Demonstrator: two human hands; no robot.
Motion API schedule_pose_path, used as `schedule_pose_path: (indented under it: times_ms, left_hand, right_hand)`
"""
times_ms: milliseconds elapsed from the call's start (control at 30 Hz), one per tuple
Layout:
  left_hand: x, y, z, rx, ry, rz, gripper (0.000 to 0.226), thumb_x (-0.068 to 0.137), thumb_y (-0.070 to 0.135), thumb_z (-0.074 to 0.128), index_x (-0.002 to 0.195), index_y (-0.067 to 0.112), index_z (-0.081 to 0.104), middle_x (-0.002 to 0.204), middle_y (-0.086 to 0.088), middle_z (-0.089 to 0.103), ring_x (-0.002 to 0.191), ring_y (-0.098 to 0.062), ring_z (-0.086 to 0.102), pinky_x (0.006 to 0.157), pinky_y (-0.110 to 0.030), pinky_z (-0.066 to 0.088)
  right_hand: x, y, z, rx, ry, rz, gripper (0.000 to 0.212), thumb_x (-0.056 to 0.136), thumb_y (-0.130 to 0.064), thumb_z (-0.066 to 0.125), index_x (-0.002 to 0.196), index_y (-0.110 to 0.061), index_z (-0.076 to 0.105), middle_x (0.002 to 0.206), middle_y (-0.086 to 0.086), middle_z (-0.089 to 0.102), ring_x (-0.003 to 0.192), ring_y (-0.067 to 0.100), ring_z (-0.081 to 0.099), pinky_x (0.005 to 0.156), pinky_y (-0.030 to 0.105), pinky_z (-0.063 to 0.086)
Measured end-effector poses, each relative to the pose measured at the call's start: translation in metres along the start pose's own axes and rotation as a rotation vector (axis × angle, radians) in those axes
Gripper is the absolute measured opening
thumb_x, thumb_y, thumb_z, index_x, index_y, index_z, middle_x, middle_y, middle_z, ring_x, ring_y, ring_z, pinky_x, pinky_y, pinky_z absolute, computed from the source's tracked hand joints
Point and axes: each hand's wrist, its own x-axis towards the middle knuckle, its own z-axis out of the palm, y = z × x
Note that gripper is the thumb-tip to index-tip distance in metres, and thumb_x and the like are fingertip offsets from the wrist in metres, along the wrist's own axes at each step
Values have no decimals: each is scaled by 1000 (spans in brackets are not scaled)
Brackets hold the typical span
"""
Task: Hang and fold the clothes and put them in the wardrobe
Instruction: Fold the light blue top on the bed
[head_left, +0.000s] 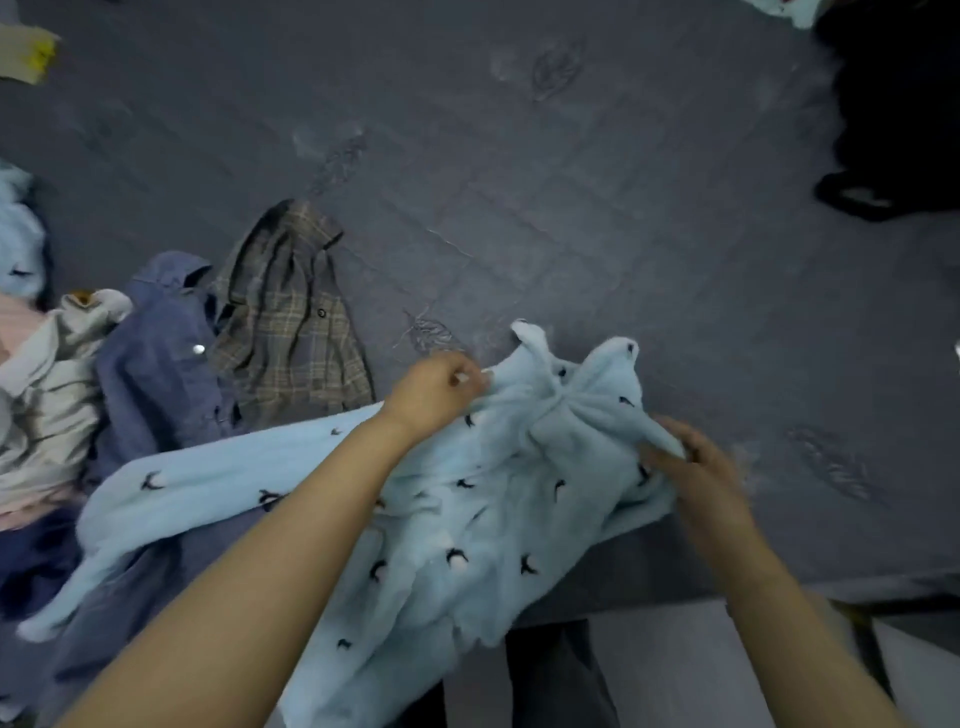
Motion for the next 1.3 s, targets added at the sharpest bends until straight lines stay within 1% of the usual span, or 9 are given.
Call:
schedule_pose_path:
  times_ms: [133, 267, 400, 500, 600, 767, 1000, 1167, 1300]
  left_hand:
    - [52, -31, 42, 325, -35, -283, 61, 84, 63, 59, 127, 21, 55, 131, -7, 58, 124, -30, 51, 105, -45, 37]
    - [68, -53, 76, 277, -274, -424, 83, 86, 69, 50, 147, 14, 36, 89, -5, 65, 86, -22, 61, 83, -32, 45]
    - [52, -63, 80, 94, -234, -357, 41, 87, 57, 59, 106, 21, 59, 90, -1, 60, 66, -10, 55, 57, -24, 47]
    - [24, -51, 61, 9, -297, -374, 39, 83, 63, 61, 96, 26, 58, 96, 10, 62, 82, -8, 59, 71, -24, 46]
    - [-8, -28, 40, -289, -315, -349, 49, 75, 55, 70, 103, 15, 70, 99, -6, 75, 91, -20, 71, 82, -33, 57]
    - [-65, 31, -20, -527, -320, -116, 42, 83, 40, 68, 110, 8, 69, 104, -16, 73, 90, -28, 72, 66, -29, 58]
    - [-159, 170, -93, -268, -385, 307, 31, 85, 43, 70, 93, 14, 75, 94, -11, 75, 83, -26, 73, 61, -28, 57]
    - [-218, 282, -125, -8, -297, 641, 47, 76, 42, 78, 90, -2, 70, 85, -15, 73, 76, -19, 67, 67, -29, 49]
    - [-265, 373, -145, 64, -246, 888, 15, 75, 28, 82, 84, 17, 77, 83, 3, 73, 75, -2, 61, 68, -21, 47]
  right_hand:
    - [18, 48, -11, -71, -44, 237, 11, 86, -20, 71, 97, -20, 70, 96, 0, 74, 89, 15, 71, 68, 25, 54]
    - [38, 62, -12, 71, -78, 383, 31, 90, -46, 61, 103, -20, 70, 97, -5, 72, 87, 7, 68, 75, 23, 54]
    - [38, 58, -11, 58, -83, 351, 36, 86, -33, 70, 111, -7, 71, 106, 12, 73, 102, 27, 67, 93, 39, 54]
    - [20, 53, -10, 120, 35, 195, 26, 89, -27, 68, 106, -8, 73, 102, 12, 74, 99, 28, 69, 86, 40, 57]
    - [-12, 41, -16, 204, 130, 97, 20, 88, -27, 68, 97, -9, 74, 94, 11, 75, 88, 27, 71, 70, 32, 58]
    - [-99, -2, -33, 286, 117, -14, 16, 80, -25, 75, 86, -11, 78, 92, 14, 75, 80, 28, 74, 59, 29, 57]
    - [-250, -94, -64, 216, 386, -324, 21, 83, -20, 74, 100, -7, 75, 95, 12, 75, 89, 29, 72, 72, 36, 57]
    - [-359, -165, -112, 35, 558, -544, 11, 79, -19, 79, 89, -15, 78, 86, 5, 77, 76, 12, 70, 59, 22, 53]
    - [-439, -223, -156, -81, 704, -706, 14, 74, -21, 83, 86, -14, 77, 83, 2, 76, 73, 8, 68, 61, 19, 53]
